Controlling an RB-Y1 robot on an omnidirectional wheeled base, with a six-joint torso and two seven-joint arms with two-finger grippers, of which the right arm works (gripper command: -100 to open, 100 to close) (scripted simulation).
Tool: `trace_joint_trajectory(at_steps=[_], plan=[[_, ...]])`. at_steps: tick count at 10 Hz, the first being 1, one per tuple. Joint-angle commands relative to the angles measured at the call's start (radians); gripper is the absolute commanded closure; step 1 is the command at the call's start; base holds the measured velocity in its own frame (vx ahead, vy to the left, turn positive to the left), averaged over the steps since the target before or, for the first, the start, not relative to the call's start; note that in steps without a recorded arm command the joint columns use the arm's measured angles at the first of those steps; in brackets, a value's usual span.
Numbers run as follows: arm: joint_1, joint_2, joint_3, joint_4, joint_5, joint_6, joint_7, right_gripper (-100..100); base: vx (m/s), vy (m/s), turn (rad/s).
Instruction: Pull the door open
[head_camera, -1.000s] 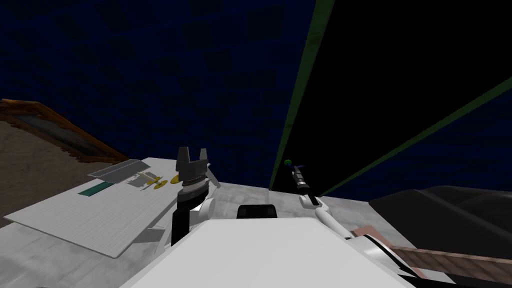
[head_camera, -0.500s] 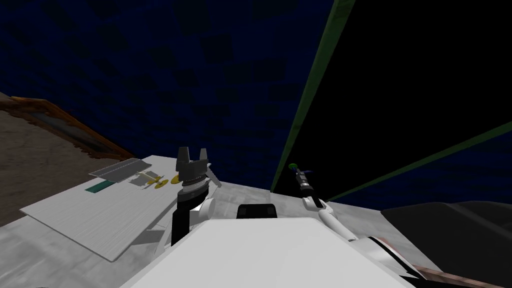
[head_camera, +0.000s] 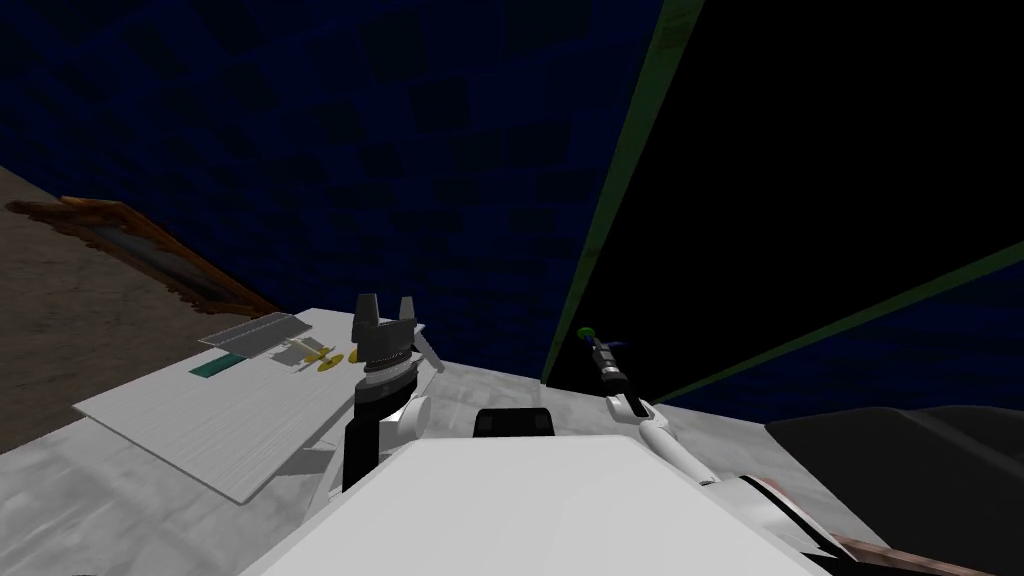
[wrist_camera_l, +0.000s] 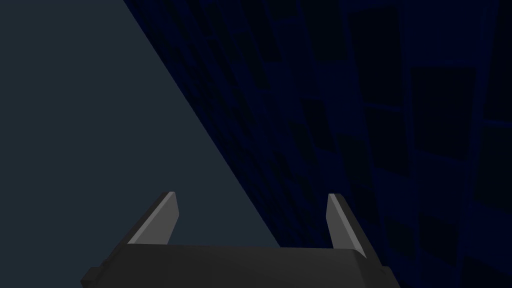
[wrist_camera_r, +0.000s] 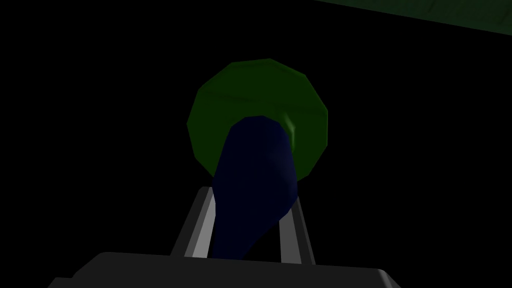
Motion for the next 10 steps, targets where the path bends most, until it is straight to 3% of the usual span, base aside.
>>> trace_joint_trajectory(at_steps=[1,6,8,9,10], plan=[[0.008,-0.010,0.014,-0.002,0.003,-0.011,-0.013,100,-0.162,-0.063,0.116],[0.054,-0.072,0.077,-0.027,0.015,-0.059,-0.078,100,-0.220,-0.072,0.138],[0.066,-0.089,0.093,-0.033,0.018,-0.072,-0.094,100,-0.221,-0.103,0.126],[0.061,-0.075,0.095,-0.030,0.019,-0.066,-0.089,100,-0.086,-0.024,0.042],[0.079,-0.092,0.115,-0.031,0.017,-0.092,-0.105,100,-0.130,-0.037,0.135]])
